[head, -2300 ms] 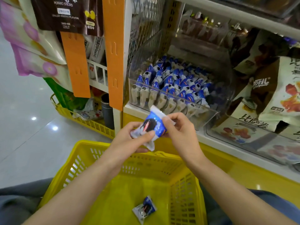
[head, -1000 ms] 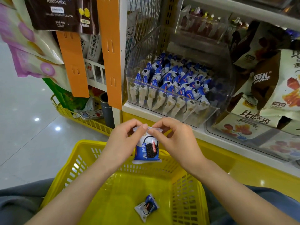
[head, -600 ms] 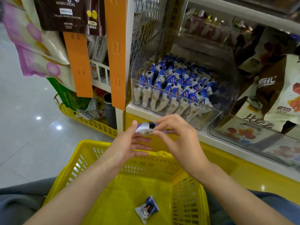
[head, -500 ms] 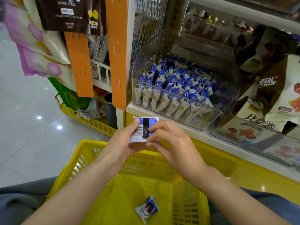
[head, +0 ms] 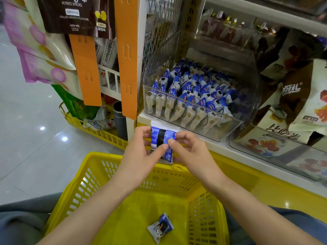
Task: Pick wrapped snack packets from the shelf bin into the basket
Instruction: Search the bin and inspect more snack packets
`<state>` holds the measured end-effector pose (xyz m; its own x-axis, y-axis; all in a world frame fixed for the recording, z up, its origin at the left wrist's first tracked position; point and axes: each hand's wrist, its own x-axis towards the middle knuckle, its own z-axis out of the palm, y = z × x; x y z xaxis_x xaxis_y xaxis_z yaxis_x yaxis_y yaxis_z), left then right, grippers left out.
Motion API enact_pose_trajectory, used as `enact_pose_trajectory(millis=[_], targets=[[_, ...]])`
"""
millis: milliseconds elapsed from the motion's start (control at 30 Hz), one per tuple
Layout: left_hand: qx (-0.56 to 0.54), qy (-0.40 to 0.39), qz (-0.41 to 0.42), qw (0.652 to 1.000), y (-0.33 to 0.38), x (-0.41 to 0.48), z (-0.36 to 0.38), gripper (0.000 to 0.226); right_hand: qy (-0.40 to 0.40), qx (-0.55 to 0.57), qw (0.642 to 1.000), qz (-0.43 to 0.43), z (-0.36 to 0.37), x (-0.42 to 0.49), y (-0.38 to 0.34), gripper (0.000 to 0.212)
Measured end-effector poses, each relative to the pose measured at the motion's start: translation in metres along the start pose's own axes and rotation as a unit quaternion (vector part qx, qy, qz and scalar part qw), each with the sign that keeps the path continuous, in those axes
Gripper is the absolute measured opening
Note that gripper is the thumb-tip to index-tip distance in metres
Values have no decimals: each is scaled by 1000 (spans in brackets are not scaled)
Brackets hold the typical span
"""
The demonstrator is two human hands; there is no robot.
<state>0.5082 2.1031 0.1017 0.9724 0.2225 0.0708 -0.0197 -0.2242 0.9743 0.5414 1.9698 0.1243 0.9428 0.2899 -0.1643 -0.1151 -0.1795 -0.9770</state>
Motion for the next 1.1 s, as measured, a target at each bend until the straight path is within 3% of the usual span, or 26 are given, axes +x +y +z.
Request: enact_pose_trajectory(millis=[300,467,600,867,1000,1100], targets=[[190,-88,90,974,-9,1,-5,53,16,-12,1000,-17,2,0,9,12],[264,-41,117,957,-7,-5,-4,45,14,-128,987,-93,7,-4,15,26],[371,8,131,919,-5,-6,-7,41,8,-205,970,-128,11,-7,20,27],[461,-32,142,876,-3,-4,-10,38,-19,-205,971,-120,15,-8,23,29],[326,-22,114,938,-6,0,-13,20,-27,-211,970,-118,13,-6,21,28],[250,0,101,963,-9,4,-12,21,-18,-196,974,-116,12,-5,19,25]])
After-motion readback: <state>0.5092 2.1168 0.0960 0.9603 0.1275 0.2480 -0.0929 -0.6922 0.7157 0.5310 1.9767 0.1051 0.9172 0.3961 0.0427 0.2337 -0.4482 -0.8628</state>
